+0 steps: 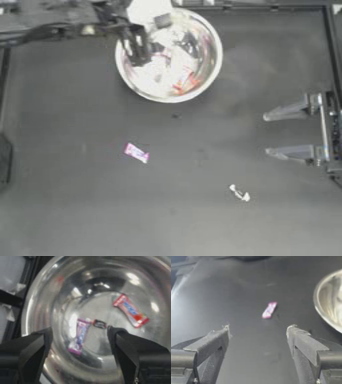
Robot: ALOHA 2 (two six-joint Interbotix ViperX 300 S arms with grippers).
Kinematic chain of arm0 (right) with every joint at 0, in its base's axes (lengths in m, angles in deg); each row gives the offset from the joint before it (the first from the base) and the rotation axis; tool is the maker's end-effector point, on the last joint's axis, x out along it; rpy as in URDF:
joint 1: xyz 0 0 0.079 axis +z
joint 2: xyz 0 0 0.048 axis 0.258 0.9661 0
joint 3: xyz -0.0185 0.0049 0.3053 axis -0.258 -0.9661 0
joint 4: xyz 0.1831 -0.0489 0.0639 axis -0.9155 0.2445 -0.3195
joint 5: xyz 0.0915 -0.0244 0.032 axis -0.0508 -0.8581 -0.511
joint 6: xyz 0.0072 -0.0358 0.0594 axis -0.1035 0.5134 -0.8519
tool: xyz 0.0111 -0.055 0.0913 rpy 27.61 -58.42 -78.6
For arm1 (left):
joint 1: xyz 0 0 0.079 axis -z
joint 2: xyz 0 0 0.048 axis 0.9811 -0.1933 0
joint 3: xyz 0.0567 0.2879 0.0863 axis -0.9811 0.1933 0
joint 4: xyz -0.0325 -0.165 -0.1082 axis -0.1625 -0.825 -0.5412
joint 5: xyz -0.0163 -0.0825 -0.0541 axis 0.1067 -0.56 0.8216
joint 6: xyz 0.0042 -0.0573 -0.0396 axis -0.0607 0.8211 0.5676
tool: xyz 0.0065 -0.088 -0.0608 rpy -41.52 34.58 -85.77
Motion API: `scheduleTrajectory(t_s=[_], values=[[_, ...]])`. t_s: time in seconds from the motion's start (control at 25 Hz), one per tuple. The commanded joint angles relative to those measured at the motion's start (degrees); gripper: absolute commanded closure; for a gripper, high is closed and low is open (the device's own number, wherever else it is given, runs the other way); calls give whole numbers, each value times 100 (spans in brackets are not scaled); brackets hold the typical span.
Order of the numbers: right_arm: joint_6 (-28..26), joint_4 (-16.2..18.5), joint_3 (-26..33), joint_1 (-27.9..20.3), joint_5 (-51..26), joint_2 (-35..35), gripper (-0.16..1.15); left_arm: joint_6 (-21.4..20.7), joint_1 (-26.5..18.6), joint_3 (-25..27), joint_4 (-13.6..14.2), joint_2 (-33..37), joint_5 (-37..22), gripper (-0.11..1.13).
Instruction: Put candies in bowl
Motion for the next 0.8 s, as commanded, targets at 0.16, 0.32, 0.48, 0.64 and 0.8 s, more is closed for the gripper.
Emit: scheduleTrajectory(t_s=[0.16, 0.32, 0.48, 0.64, 0.8], values=[[18, -431, 185, -9, -457, 26, 0, -9, 448, 791, -396, 1564, 360, 6], [26, -387, 272, 0, -580, 26, 0, -9, 729, 1441, -729, 2355, 791, 6], [26, -308, 325, 0, -633, 26, 0, 0, 1063, 2021, -1072, 2997, 1169, 6], [26, -343, 334, 0, -642, 18, 0, 9, 1380, 2522, -1318, 3516, 1494, 6], [35, -431, 431, 0, -800, 26, 0, 18, 1696, 2997, -1485, 3955, 1749, 6]])
